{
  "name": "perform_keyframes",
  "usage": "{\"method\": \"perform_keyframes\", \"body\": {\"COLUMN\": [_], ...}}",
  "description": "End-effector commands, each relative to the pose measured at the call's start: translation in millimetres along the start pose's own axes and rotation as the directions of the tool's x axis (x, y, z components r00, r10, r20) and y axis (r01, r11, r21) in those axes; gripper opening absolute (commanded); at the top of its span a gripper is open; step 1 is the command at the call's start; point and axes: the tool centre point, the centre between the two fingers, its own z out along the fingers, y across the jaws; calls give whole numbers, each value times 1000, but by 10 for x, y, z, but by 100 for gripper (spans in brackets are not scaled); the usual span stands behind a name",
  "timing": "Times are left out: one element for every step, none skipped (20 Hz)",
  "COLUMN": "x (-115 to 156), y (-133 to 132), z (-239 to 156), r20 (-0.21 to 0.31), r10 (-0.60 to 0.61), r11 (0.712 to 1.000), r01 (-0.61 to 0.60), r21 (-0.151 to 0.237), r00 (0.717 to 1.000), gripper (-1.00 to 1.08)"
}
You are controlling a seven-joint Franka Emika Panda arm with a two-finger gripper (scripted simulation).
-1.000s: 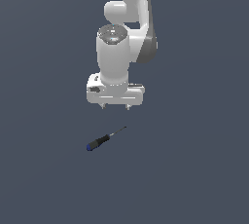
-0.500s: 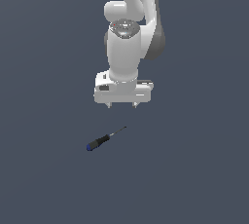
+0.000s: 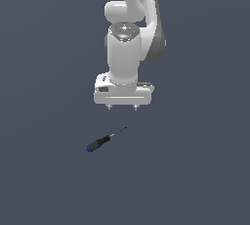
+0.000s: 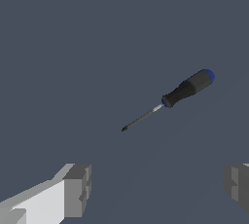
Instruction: Pick up the object and move it to a goal position.
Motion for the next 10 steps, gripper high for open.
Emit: {"method": "perform_keyframes", "body": {"x": [21, 31, 43, 56, 70, 84, 99, 115, 131, 148], "y": [20, 32, 44, 57, 71, 86, 103, 120, 139, 159], "z": [43, 65, 89, 115, 144, 175, 208, 243, 281, 322], "r20": [3, 4, 5, 7, 9, 11, 13, 15, 17, 20], "r10": [34, 52, 72, 93, 116, 140, 166, 194, 223, 254], "r11": [999, 999, 997, 996, 993, 990, 986, 981, 975, 967], "r01": [-34, -52, -72, -93, -116, -140, -166, -194, -223, -254], "r21": [3, 4, 5, 6, 8, 9, 10, 11, 12, 13], "r00": [999, 999, 997, 996, 993, 990, 986, 981, 975, 967], "gripper": [100, 100, 100, 100, 100, 100, 100, 100, 100, 100]}}
